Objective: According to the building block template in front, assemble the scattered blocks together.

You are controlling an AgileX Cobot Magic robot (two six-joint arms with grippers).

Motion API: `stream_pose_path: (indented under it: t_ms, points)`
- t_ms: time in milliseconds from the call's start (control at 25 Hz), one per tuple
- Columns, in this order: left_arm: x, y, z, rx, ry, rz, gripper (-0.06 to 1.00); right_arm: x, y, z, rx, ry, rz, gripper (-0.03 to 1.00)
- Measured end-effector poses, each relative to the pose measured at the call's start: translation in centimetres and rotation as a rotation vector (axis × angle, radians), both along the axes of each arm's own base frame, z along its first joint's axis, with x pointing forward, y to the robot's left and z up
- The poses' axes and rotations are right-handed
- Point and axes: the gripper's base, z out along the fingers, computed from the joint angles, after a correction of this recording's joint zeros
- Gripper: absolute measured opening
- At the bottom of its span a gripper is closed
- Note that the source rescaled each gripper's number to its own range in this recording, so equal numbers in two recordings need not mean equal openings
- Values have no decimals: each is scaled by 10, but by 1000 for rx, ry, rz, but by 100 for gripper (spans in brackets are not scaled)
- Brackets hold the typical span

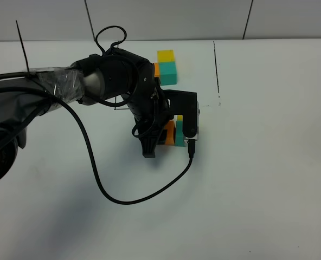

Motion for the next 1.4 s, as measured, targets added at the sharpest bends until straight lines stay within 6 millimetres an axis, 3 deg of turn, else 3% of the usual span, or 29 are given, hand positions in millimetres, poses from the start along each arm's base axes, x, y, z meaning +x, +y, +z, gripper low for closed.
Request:
stream_pose_path:
  t_ms: [480,560,760,880,1200,1400]
  points:
    - [0,0,0,3,5,-1,1,0,0,0,0,0,0,74]
    - [-1,0,-1,5,8,-1,8,0,0,0,0,0,0,74]
    - [-2,1,-5,19,29,-2,58,0,0,0,0,0,0,74]
    - [-2,1,-5,18,27,-2,76,0,0,0,0,0,0,74]
    - [0,0,-2,6,8,0,84,0,0,0,0,0,0,74]
    - [-2,2,20,-14,-17,4,85,0,0,0,0,0,0,74]
